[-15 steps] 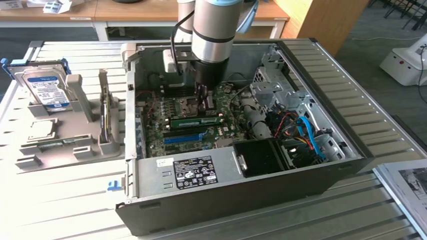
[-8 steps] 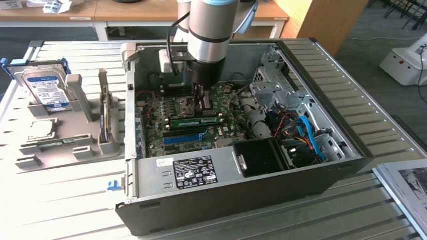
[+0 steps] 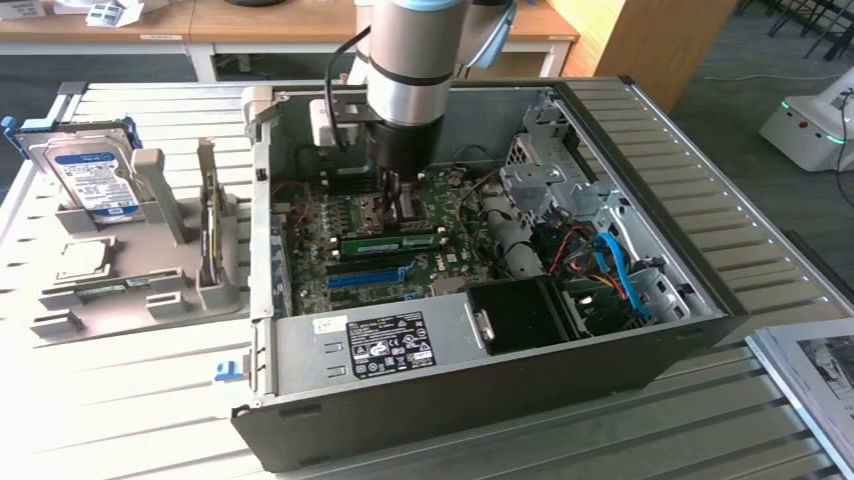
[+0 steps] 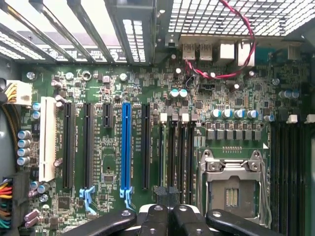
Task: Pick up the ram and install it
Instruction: 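Press down the ram until it locks into place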
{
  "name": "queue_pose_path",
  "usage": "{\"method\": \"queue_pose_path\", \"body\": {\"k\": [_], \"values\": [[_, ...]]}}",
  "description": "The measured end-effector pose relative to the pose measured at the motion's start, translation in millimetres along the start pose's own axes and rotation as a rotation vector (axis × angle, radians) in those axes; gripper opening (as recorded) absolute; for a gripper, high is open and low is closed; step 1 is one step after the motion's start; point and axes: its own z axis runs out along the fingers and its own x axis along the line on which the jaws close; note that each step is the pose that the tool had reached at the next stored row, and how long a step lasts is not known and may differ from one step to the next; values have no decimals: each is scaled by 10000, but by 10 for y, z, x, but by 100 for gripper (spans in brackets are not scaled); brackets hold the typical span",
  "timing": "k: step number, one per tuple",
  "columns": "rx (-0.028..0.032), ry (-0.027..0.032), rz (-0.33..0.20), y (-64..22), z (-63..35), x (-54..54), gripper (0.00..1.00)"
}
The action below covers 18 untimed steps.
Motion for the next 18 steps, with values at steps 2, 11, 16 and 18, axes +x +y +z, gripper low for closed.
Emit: {"method": "queue_pose_path", "body": {"k": [2,11,16,18], "values": [[0,0,0,16,1,0,10],[0,1,0,49,4,1,10],[0,-1,-1,49,20,1,10],[0,0,0,49,27,1,10]]}}
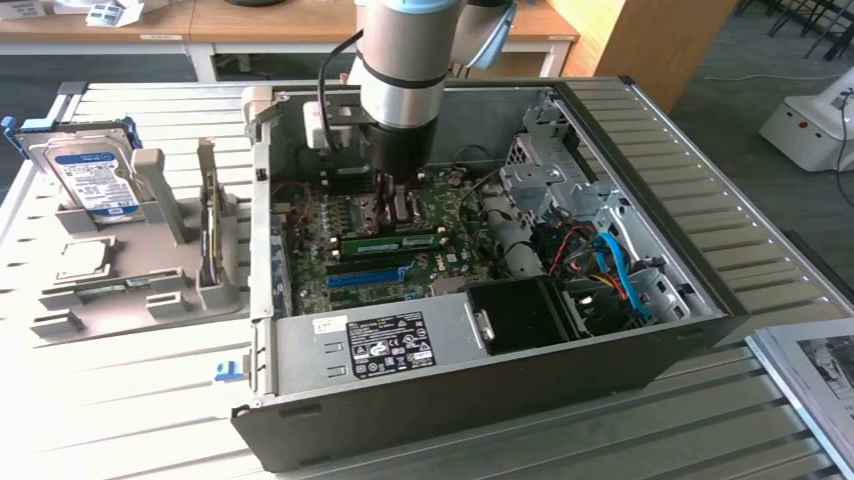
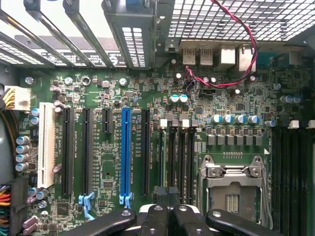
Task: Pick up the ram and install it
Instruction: 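Press down the ram until it locks into place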
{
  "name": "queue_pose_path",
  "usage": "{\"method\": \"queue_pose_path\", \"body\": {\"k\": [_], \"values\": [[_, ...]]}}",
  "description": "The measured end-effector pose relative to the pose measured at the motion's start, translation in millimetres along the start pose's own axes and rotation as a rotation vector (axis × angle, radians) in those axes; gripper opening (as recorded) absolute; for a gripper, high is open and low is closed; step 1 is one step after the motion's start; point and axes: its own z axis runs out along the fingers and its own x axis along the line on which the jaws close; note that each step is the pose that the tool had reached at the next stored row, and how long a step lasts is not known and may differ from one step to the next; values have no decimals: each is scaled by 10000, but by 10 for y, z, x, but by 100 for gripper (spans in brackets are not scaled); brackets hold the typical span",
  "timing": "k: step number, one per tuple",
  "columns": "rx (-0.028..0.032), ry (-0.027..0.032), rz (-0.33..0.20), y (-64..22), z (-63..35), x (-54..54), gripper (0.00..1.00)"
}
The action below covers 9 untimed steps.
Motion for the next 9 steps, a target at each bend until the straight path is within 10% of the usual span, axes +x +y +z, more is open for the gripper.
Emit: {"method": "queue_pose_path", "body": {"k": [9], "values": [[0,1,-1,-1,33,1,10]]}}
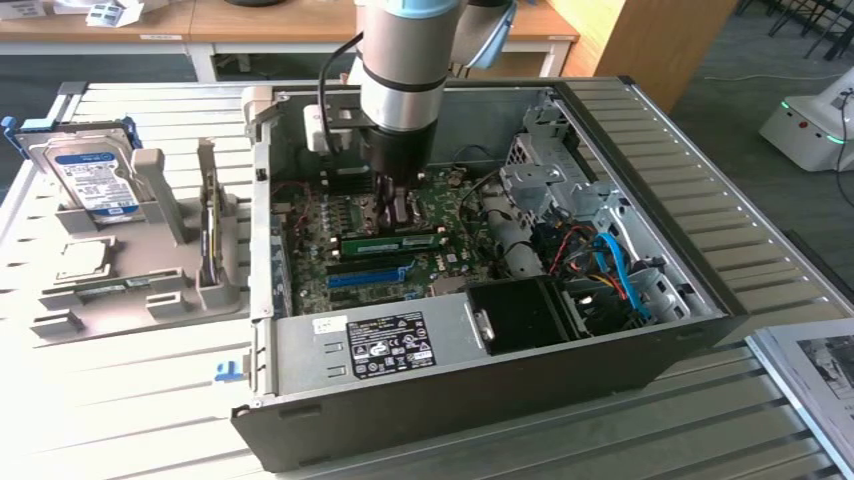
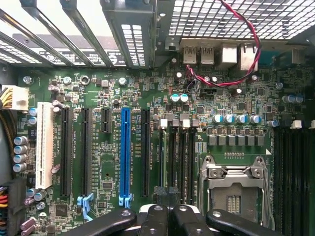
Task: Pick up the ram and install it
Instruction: 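Press down the ram until it locks into place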
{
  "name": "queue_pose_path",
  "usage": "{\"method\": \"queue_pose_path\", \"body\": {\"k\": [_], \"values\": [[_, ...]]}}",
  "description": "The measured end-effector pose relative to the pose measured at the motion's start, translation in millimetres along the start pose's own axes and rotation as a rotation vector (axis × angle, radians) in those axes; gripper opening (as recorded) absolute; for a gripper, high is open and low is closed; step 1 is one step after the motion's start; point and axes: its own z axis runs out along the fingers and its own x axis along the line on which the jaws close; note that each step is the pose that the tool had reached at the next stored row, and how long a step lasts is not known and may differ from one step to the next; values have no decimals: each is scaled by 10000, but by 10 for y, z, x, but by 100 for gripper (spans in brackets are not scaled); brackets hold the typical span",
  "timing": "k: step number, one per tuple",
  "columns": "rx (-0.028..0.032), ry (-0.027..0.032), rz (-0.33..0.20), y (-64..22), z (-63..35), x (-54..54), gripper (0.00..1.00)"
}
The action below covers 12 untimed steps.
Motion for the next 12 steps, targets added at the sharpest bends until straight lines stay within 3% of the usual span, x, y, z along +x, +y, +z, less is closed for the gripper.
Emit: {"method": "queue_pose_path", "body": {"k": [12], "values": [[0,0,0,-1,48,1,10]]}}
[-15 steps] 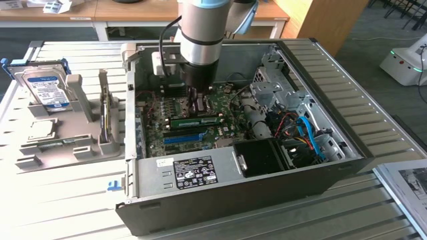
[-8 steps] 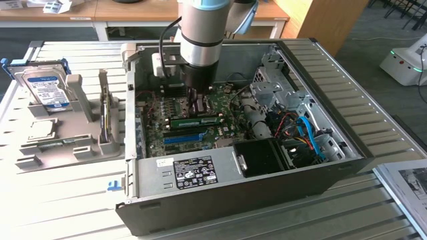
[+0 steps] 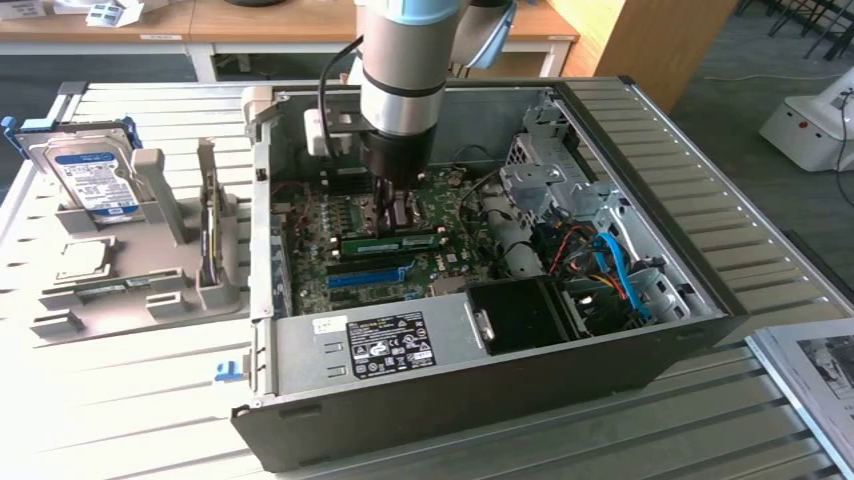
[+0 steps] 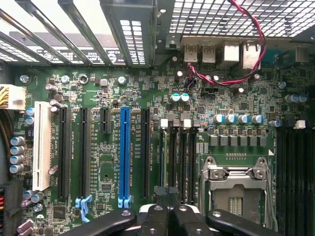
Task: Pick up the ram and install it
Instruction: 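Press down the ram until it locks into place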
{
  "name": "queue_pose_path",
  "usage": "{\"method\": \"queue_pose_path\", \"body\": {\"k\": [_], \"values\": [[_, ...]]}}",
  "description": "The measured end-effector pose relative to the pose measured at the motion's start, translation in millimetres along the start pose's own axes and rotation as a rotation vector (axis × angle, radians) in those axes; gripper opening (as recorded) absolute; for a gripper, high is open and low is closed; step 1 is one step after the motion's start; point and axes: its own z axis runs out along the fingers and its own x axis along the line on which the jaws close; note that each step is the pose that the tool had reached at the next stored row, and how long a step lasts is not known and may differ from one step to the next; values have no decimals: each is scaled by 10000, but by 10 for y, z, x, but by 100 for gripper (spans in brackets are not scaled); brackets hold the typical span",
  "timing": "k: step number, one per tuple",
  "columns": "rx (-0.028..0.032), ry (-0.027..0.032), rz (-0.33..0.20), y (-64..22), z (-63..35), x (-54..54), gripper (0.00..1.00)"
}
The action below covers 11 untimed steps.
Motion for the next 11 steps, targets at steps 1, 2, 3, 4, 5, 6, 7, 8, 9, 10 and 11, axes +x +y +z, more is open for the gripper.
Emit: {"method": "queue_pose_path", "body": {"k": [1,2,3,4,5,6,7,8,9,10,11], "values": [[0,0,0,0,3,0,10],[0,0,0,0,6,0,10],[-1,0,0,0,9,0,10],[0,1,0,0,11,0,10],[-1,1,0,0,13,0,10],[-1,1,0,-1,15,0,10],[0,0,0,-1,17,0,10],[0,1,0,0,17,1,10],[0,0,0,-1,18,1,10],[0,0,-1,-1,18,0,10],[0,0,0,-1,18,0,10]]}}
